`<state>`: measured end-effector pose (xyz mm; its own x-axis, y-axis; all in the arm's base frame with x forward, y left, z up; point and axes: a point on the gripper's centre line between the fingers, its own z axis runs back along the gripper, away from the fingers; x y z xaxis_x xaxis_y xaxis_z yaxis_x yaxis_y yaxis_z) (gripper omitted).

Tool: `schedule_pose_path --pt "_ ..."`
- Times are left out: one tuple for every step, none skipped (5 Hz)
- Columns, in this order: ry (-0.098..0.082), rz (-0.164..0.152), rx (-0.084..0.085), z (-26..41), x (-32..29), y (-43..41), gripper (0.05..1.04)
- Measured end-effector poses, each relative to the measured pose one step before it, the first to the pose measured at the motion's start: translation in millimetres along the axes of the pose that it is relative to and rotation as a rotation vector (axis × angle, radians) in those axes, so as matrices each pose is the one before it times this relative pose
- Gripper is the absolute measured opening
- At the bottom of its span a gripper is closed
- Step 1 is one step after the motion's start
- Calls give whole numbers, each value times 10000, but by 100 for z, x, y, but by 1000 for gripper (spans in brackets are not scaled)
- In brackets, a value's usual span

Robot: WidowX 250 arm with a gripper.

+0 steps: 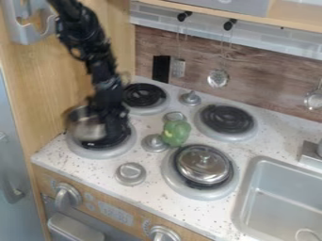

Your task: Put silver pot from top right burner to lower left burner

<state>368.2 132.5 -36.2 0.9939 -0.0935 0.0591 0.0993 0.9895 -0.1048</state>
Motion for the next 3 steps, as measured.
schedule_pose_path --pt "49 456 110 420 -358 35 511" --pt "-465 579 498 3325 143 -376 819" --pt "-241 566 1208 3455 -172 -1578 1019"
